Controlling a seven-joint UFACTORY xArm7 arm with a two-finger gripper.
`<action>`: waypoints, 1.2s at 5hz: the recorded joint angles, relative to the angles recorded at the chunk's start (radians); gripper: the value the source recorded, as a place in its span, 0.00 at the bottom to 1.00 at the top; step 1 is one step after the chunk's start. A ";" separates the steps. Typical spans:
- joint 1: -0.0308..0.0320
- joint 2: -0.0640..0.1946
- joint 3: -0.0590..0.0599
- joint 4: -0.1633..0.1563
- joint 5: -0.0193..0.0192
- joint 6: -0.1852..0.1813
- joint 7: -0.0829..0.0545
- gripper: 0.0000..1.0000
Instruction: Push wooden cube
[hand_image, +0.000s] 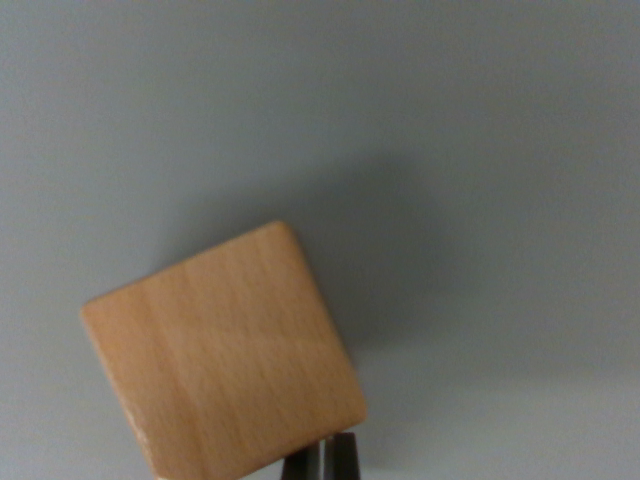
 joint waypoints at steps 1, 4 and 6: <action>0.0004 0.029 0.003 0.047 0.0015 0.018 0.003 1.00; 0.0008 0.058 0.005 0.094 0.0030 0.036 0.006 1.00; 0.0011 0.084 0.008 0.136 0.0044 0.053 0.009 1.00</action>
